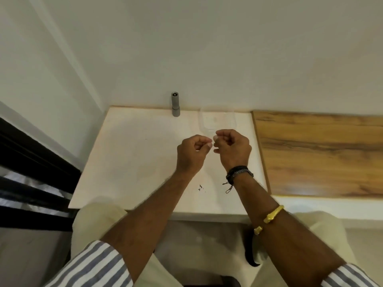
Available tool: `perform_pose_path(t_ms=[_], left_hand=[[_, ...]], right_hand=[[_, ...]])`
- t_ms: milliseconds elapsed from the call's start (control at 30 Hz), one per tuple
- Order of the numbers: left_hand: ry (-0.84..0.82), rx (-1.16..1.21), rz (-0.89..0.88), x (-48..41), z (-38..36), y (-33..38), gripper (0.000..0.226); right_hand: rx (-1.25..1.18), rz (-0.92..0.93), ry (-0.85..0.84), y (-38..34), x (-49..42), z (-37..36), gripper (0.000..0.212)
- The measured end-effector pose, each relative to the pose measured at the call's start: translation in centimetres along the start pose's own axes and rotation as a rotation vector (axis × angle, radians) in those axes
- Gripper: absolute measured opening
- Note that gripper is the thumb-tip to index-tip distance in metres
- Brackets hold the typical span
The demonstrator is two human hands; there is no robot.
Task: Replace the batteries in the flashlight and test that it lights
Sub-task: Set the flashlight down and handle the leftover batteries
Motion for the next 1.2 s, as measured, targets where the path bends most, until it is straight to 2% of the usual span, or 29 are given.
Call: perform_pose_path(t_ms=[167,333,367,467,533,667,767,1067,1200], left_hand=[[-0.134,-0.121,0.074,2.8,-3.0,-1.0,0.017],[-0.295,-0.299,0.101,3.8,-5.5,-1.7,0.039],[-0.330,-0.333,0.094,3.8,-6.0,-1.7,0.042],[-0.404,-0.423,0.056,3.5,-7.1,-1.7,0.046],[-0.426,-0.486,0.020,3.3,-7.8,-1.5,0.043],[-0.465,-0.579,-0.025,2.8,-8.9,-1.0,0.029],[-0.462,-0.562,0.019,2.4,-9.3,-0.8,0.021],[-0.443,-0.462,0.189,1.5,-9.5,-1.1,0.017],[-0.433,-0.480,0.243,1.4,-9.7,-1.0,0.026]], right_hand=[[0.087,-0.131,0.042,3.3,1.5,5.4,0.013],[0.370,-0.168,0.018,6.9,2.6,7.7,0.012],[0.449,-0.184,-0.006,7.4,2.8,7.8,0.017],[0.635,-0.225,-0.081,8.7,3.4,7.4,0.048],[0.680,-0.211,-0.074,9.0,3.5,7.1,0.052],[0.674,-0.196,-0.043,9.1,3.3,6.5,0.028],[0.651,-0.206,-0.030,9.0,3.4,6.4,0.017],[0.563,-0.271,-0.013,8.7,3.3,6.8,0.019],[0.544,-0.302,-0.019,8.6,3.2,6.9,0.017]])
Point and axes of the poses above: each hand's wrist, its own x-axis away from the middle knuckle, its own z-axis out of the back of the hand, y = z × x, the point moved 4 cm from there along -x, towards the middle knuckle, and after that the axes turned 1 degree about z, right-handed, at the moved point
